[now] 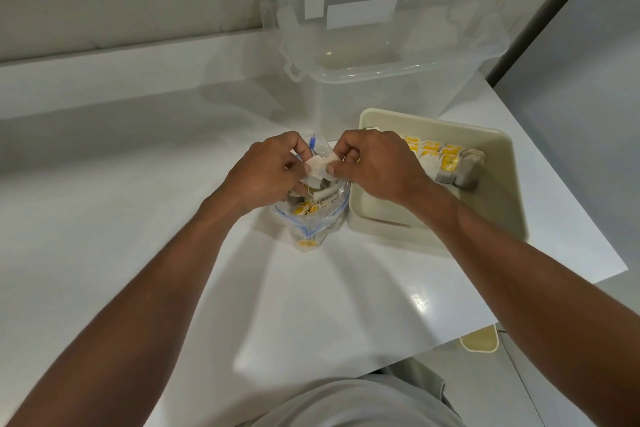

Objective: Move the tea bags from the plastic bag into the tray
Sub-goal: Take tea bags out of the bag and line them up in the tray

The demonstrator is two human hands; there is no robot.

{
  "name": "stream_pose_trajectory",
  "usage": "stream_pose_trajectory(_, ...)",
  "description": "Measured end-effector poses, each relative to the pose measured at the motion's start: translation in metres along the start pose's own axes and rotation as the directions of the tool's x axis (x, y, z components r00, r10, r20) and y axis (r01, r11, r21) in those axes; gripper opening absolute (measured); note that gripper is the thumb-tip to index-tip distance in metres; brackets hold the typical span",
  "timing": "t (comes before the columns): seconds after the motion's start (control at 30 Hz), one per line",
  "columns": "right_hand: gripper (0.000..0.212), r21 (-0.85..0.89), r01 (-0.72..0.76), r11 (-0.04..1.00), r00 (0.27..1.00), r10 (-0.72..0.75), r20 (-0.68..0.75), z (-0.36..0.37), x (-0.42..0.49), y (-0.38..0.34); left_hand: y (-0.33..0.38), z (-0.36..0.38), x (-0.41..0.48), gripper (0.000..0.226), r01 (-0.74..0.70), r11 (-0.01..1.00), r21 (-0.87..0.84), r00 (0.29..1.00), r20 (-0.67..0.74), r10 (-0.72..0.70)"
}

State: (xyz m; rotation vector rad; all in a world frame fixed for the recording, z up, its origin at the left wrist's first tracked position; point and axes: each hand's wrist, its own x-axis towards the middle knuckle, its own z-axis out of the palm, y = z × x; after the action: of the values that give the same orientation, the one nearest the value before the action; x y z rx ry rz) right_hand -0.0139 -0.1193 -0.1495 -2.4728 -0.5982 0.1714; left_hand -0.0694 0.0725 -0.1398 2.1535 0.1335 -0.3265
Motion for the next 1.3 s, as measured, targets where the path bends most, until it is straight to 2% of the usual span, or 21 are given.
stream_pose_trajectory(0.07, 0.016, 0.023, 0.0, 1.0, 1.0, 0.0, 0.0, -0.001, -0.001, 0.001, -0.001, -0.001, 0.001, 0.013, 0.011, 1.0, -0.006, 1.0, -0.011, -0.011)
stream_pose_trajectory(0.2, 0.013, 0.034, 0.045, 0.998, 0.999, -0.045, 0.013, -0.002, -0.003, -0.001, -0.005, -0.001, 0.006, 0.019, -0.001, 0.995, 0.097, 0.998, -0.057, 0.007)
stream_pose_trajectory(0.33, 0.015, 0.016, 0.066, 0.998, 0.997, -0.067, 0.04, -0.001, -0.003, -0.002, -0.006, 0.0, 0.009, 0.017, 0.001, 0.994, 0.107, 0.992, -0.128, 0.013)
stream_pose_trajectory(0.43, 0.013, 0.04, 0.061, 0.997, 0.996, -0.063, 0.059, -0.001, -0.002, -0.002, -0.004, 0.0, 0.009, 0.013, -0.009, 0.997, 0.072, 0.993, -0.12, 0.017)
stream_pose_trajectory(0.53, 0.013, 0.053, 0.078, 0.996, 0.995, -0.081, 0.064, -0.003, -0.004, -0.004, -0.002, 0.0, 0.009, 0.012, -0.002, 0.993, 0.118, 0.993, -0.118, 0.016)
stream_pose_trajectory(0.67, 0.022, 0.077, -0.004, 0.997, 0.999, 0.001, 0.048, -0.005, -0.006, -0.008, -0.003, 0.0, 0.009, 0.014, 0.026, 0.994, 0.106, 0.992, -0.128, -0.012)
stream_pose_trajectory(0.77, 0.032, 0.111, -0.041, 0.993, 0.999, 0.039, 0.017, -0.007, -0.008, -0.012, -0.005, 0.0, 0.009, 0.011, 0.0, 0.992, 0.127, 0.985, -0.169, 0.022)
stream_pose_trajectory(0.83, 0.028, 0.124, -0.058, 0.991, 0.998, 0.058, 0.001, -0.007, -0.008, -0.013, -0.006, -0.002, 0.009, 0.009, -0.005, 0.989, 0.146, 0.982, -0.184, 0.032)
stream_pose_trajectory(0.9, 0.006, 0.117, -0.054, 0.992, 0.999, 0.054, 0.008, -0.007, -0.006, -0.01, -0.005, -0.004, 0.01, 0.012, -0.01, 0.991, 0.135, 0.985, -0.169, 0.033)
stream_pose_trajectory(1.07, 0.034, 0.133, -0.062, 0.989, 0.997, 0.057, 0.045, -0.009, -0.005, -0.007, 0.005, -0.008, 0.008, 0.014, 0.062, 0.998, 0.017, 0.995, -0.078, -0.06)
stream_pose_trajectory(1.17, 0.031, 0.137, -0.073, 0.988, 0.997, 0.069, 0.032, -0.007, -0.003, -0.006, 0.009, -0.005, 0.008, 0.005, 0.106, 0.994, -0.023, 0.991, -0.077, -0.107)
stream_pose_trajectory(1.2, 0.028, 0.145, -0.077, 0.986, 0.997, 0.073, 0.032, -0.007, -0.002, -0.006, 0.01, -0.004, 0.007, 0.008, 0.106, 0.994, -0.029, 0.991, -0.081, -0.108)
stream_pose_trajectory(1.3, 0.022, 0.187, -0.083, 0.979, 0.996, 0.077, 0.034, -0.008, -0.002, -0.005, 0.008, -0.003, 0.006, 0.017, 0.057, 0.993, 0.105, 0.992, -0.114, -0.044)
